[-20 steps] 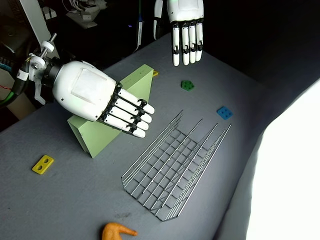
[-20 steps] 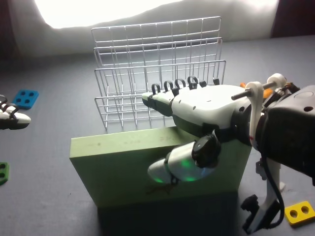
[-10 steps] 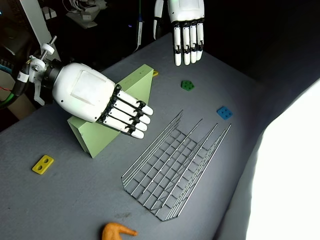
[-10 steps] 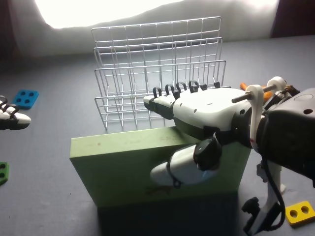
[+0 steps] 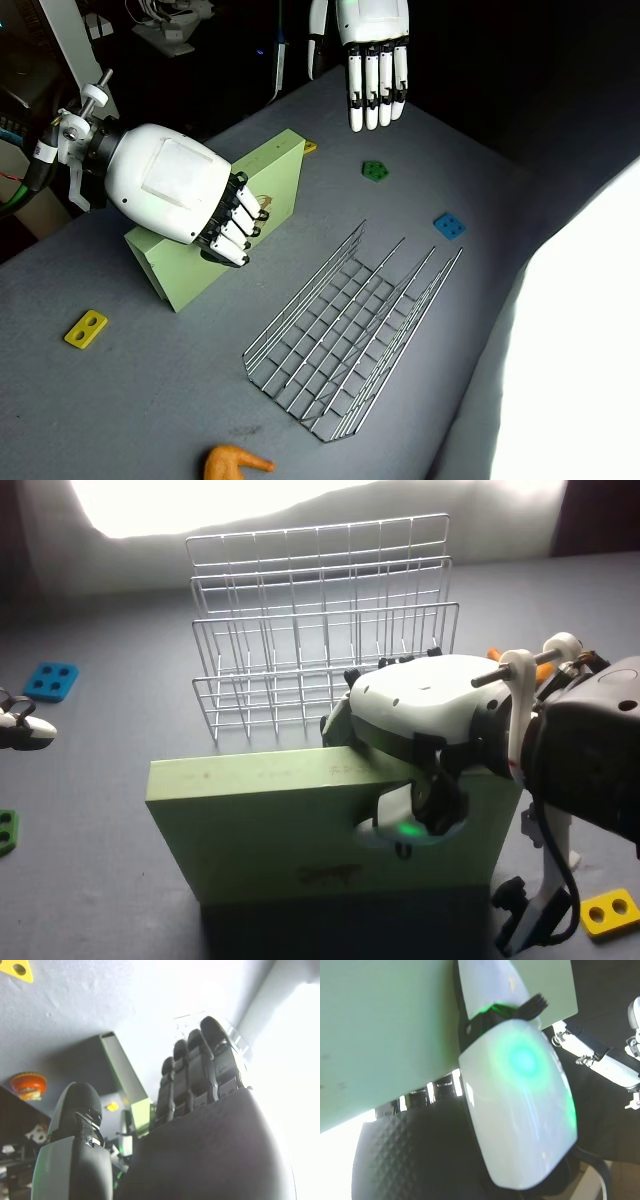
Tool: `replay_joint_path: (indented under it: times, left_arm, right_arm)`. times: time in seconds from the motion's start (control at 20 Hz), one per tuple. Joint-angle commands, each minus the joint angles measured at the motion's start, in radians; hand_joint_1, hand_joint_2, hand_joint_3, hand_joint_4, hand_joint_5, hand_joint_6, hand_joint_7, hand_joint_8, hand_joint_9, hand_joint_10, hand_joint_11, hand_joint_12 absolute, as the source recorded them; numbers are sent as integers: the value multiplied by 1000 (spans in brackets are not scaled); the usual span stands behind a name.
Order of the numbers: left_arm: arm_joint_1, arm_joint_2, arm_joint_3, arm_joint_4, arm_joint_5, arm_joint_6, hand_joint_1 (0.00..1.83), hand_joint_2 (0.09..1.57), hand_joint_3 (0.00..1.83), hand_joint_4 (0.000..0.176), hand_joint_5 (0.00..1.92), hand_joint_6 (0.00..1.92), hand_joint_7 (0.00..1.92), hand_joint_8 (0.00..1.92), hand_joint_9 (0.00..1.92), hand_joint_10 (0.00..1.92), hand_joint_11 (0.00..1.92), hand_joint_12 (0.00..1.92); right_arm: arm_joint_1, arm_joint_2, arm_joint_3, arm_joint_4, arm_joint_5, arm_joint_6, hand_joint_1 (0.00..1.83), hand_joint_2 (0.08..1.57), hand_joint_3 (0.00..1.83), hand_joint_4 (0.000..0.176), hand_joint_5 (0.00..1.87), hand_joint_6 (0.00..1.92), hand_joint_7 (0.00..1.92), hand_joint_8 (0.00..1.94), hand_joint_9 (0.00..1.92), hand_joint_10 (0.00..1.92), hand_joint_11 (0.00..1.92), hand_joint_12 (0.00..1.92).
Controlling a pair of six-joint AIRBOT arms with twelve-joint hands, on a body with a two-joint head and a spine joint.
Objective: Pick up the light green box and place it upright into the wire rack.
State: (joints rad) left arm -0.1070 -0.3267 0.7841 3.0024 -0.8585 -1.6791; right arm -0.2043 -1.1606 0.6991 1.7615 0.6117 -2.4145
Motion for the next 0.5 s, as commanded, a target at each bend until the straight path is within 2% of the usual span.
replay_joint_path:
  times: [0.0, 0.25, 0.45]
  left_arm:
    - [-7, -1, 0, 10, 73, -1, 457, 1249, 8, 32, 113, 1, 245, 9, 217, 21, 0, 599]
    - [-8, -1, 0, 10, 73, -1, 462, 1249, 6, 31, 107, 0, 235, 2, 211, 14, 0, 600]
    - [-9, -1, 1, 10, 73, -1, 463, 1250, 6, 31, 105, 0, 232, 1, 211, 12, 0, 595]
  right_arm:
    - [13, 9, -4, -41, -7, -2, 1228, 1152, 1, 0, 932, 936, 912, 1324, 774, 1507, 567, 1883]
    - [79, 58, -14, -42, -33, -12, 1221, 1160, 3, 0, 913, 973, 896, 1344, 759, 1535, 548, 1913]
    - [149, 94, -16, -46, -53, -73, 1219, 1163, 4, 0, 907, 984, 891, 1350, 754, 1543, 543, 1920]
